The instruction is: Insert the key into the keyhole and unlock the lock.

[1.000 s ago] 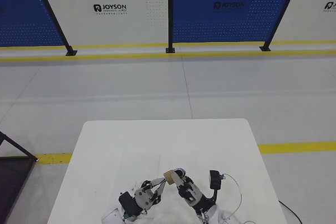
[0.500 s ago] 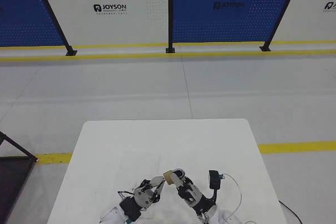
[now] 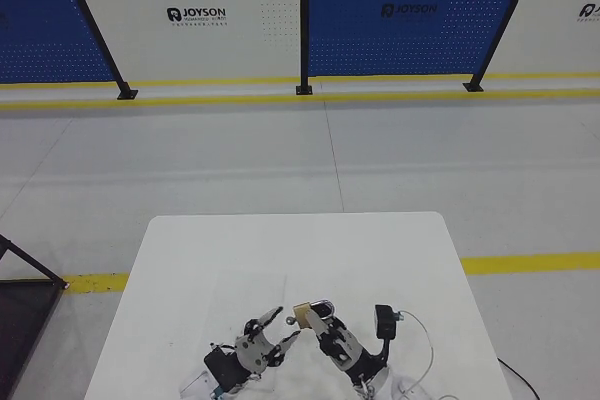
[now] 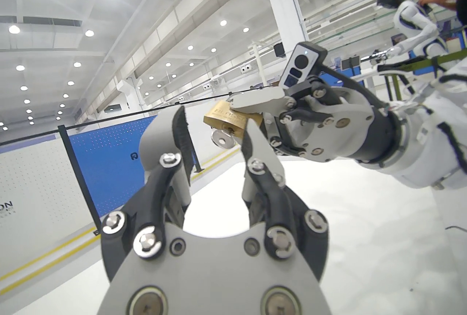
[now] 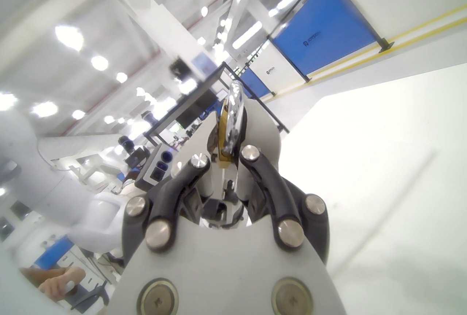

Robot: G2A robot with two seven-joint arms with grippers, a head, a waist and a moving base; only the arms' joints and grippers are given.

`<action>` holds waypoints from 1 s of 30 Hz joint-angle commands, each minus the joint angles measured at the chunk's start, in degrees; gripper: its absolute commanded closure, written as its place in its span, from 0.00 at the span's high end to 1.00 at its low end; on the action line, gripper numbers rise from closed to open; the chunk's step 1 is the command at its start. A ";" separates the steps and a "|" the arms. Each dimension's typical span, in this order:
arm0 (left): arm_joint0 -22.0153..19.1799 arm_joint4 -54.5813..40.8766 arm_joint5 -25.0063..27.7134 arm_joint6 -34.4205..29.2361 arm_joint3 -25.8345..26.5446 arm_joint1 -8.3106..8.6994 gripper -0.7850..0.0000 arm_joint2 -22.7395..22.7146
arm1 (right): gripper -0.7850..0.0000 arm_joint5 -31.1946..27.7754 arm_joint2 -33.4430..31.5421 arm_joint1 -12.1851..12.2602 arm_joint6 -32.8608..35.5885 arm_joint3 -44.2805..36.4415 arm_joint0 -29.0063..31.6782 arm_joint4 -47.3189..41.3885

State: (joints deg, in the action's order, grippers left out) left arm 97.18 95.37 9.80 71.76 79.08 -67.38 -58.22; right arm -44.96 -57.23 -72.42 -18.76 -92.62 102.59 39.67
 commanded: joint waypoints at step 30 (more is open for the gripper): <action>22.60 -44.15 36.68 -38.98 12.56 7.02 1.00 -27.67 | 0.00 29.71 19.94 -6.95 27.17 18.31 -21.36 -6.42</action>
State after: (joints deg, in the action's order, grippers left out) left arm 119.53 51.67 46.77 33.33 91.50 -60.38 -85.54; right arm -16.09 -37.97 -79.00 8.39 -75.20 81.86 33.24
